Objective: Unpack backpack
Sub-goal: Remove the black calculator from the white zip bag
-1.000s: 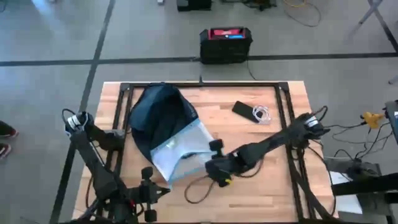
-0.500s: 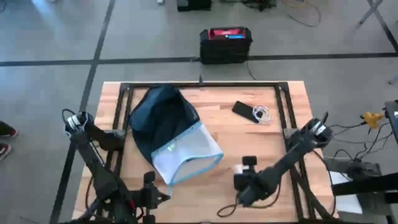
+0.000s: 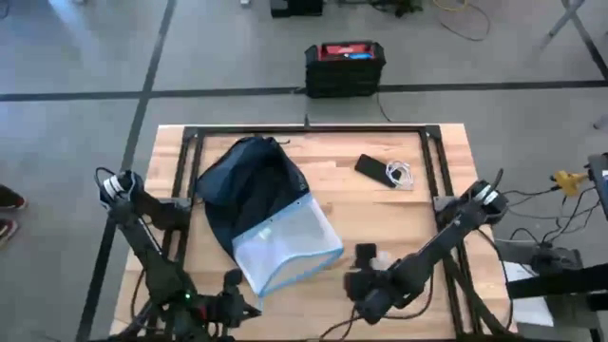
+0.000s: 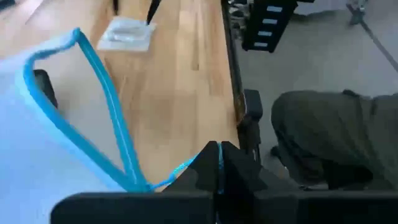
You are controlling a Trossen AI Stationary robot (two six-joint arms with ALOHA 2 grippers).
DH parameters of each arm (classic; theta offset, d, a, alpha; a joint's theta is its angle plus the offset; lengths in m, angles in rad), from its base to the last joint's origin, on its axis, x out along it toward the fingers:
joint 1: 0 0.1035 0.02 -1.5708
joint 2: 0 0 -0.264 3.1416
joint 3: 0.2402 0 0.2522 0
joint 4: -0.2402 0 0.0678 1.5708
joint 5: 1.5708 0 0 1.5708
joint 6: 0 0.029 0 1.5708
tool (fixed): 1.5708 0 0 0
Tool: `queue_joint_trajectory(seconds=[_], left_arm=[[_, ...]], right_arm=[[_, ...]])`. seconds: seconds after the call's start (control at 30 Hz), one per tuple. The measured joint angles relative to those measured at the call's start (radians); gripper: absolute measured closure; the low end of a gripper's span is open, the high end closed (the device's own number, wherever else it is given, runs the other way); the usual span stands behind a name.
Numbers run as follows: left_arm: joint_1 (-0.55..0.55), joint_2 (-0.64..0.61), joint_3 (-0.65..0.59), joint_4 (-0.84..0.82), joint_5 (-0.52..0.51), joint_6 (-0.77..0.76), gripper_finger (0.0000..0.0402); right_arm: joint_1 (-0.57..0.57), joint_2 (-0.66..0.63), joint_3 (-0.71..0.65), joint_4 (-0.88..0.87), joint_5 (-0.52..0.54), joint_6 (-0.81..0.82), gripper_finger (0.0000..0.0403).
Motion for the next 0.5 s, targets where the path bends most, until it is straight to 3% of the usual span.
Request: queue_joint_trajectory(seconds=[0.13,0.3,0.4,0.5], left_arm=[[0.003,0.0,0.032,0.03,0.003,0.089,0.0402],[0.002,-0.003,0.094,0.04,0.048,0.193,0.0402],[0.002,-0.003,0.121,0.04,0.056,0.243,0.0402],[0.002,-0.004,0.136,0.035,0.055,0.288,0.0402]], right_arm=[[-0.049,0.042,-0.007,0.338,0.005,-0.319,0.0203],[-0.157,0.089,-0.009,0.384,-0.005,-0.469,0.0221],[-0.223,0.107,-0.009,0.335,-0.116,-0.479,0.0233],[-0.272,0.128,-0.01,0.308,-0.307,-0.48,0.0244]])
